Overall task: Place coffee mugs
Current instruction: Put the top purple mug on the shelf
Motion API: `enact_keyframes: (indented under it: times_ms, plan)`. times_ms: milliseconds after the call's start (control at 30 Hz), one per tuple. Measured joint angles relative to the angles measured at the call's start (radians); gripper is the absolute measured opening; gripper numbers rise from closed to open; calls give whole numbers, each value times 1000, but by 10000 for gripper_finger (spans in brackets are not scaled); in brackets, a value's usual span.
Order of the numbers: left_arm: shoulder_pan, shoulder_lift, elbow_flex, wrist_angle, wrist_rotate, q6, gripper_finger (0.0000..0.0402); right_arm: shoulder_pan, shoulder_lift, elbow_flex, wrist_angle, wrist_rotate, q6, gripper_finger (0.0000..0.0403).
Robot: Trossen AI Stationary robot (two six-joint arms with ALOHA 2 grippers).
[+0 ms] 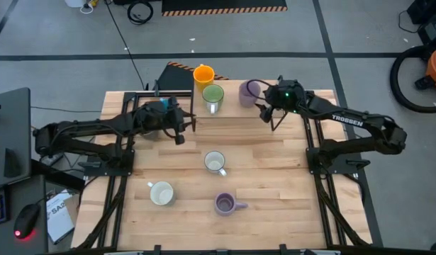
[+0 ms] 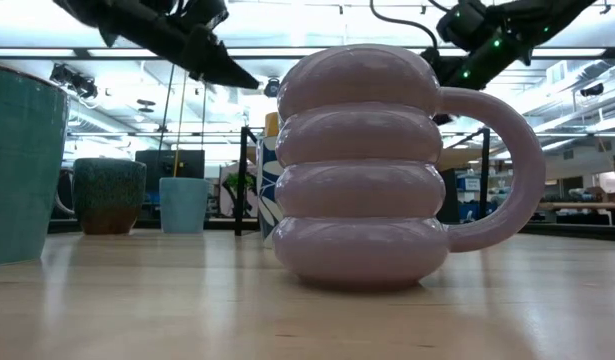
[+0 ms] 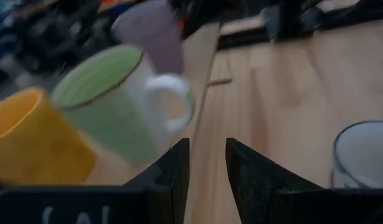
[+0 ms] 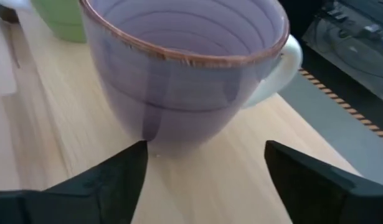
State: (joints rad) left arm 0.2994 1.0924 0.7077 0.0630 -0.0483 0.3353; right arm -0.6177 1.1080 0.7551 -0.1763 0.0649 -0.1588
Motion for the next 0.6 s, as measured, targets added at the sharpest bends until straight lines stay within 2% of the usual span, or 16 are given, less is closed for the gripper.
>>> enact_keyframes:
  times_ms: [133, 300, 433, 600]
  plan:
    - [52, 0, -47, 113, 8, 15, 110, -14, 21, -21, 53, -53, 23, 358]
    - [96, 0, -72, 151, 37, 4, 110, -14, 69, -41, 147, -104, 26, 380]
    - [112, 0, -110, 227, 72, -10, 110, -16, 110, -54, 218, -106, 17, 383]
    - [130, 0, -114, 233, 72, -1, 110, -16, 154, -54, 297, -110, -4, 379]
